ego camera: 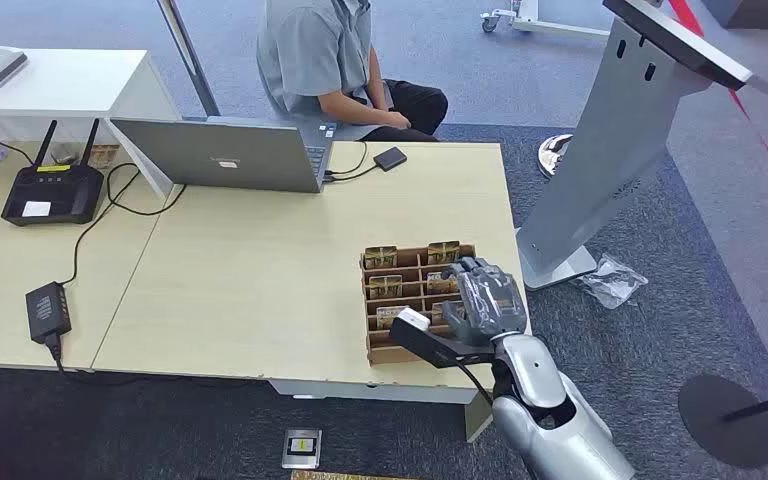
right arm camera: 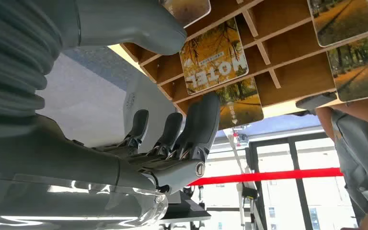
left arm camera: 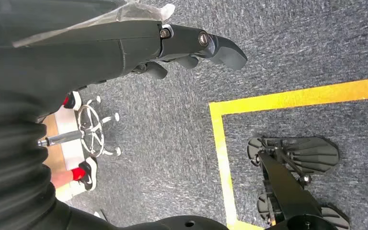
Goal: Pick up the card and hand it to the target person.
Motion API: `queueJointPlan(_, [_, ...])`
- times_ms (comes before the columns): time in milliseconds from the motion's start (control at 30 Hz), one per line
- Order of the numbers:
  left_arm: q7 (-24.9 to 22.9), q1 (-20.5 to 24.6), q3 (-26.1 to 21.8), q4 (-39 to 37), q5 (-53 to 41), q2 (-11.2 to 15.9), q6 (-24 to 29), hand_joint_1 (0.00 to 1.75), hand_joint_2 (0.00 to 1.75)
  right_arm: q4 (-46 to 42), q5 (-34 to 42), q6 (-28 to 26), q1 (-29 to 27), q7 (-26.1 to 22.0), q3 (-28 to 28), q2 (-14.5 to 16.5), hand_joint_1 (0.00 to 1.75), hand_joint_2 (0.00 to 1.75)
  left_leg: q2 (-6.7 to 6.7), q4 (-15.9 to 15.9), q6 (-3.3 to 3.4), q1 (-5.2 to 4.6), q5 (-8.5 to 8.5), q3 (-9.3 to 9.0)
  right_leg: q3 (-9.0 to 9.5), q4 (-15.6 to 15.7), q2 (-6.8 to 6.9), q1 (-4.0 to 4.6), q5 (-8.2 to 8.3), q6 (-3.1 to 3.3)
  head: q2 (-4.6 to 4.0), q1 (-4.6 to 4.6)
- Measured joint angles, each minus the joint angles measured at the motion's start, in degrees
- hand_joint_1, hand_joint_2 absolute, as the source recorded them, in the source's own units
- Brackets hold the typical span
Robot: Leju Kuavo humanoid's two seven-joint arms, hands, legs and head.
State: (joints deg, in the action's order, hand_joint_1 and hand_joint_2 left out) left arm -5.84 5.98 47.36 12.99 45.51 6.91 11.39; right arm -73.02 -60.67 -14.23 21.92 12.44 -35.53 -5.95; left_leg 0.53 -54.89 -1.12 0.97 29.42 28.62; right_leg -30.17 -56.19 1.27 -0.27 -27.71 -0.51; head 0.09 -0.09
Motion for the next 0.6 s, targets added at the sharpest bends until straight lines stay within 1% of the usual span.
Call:
queueJointPlan(300, [-0.37, 0.01, 0.02, -0.03, 0.33, 0.02, 0.0, 0.0, 1.75, 0.76, 0.42, 0.18, -0.33, -0.59, 0.2, 0.1, 0.84, 1.75, 0.0, 0.0, 0.0, 0.0, 0.0, 0.0, 0.0, 0.0, 0.0, 0.0, 0.0, 0.0, 0.0, 0.0])
queueJointPlan(600, [-0.61, 0.03, 0.02, -0.05, 0.44, 0.02, 0.01, 0.0, 1.75, 2.93, 0.66, 1.01, -0.49, -1.67, -0.34, 1.3, 0.87, 1.75, 0.0, 0.0, 0.0, 0.0, 0.0, 0.01, 0.0, 0.0, 0.0, 0.0, 0.0, 0.0, 0.0, 0.0])
